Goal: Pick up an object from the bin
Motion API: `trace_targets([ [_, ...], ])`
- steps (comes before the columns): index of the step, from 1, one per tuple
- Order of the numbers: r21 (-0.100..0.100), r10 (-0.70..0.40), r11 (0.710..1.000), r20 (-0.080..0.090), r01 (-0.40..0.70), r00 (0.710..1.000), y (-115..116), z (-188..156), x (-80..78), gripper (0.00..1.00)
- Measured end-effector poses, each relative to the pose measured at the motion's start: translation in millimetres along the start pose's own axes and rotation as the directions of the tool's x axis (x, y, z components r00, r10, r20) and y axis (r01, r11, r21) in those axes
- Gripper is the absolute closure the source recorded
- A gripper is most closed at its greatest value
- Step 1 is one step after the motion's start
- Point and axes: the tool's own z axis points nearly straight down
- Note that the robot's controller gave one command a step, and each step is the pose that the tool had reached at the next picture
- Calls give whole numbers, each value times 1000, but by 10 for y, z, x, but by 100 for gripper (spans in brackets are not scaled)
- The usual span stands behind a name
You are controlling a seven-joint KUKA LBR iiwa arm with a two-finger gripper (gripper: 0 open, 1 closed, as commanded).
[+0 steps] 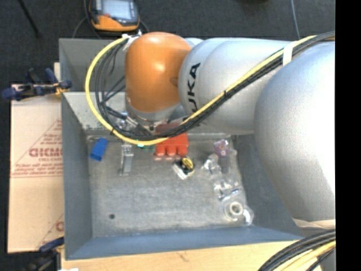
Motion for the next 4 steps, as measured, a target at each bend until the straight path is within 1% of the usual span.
trace_targets([
  [1, 3, -377, 926, 5, 377, 926, 3, 589, -406, 0],
  [2, 4, -452, 892, 8, 452, 892, 255, 1032, -554, 0],
  [3, 1, -447, 894, 11, 447, 894, 257, 1001, -561, 100],
  [4, 3, -449, 893, 17, 449, 893, 273, 90, -404, 100],
])
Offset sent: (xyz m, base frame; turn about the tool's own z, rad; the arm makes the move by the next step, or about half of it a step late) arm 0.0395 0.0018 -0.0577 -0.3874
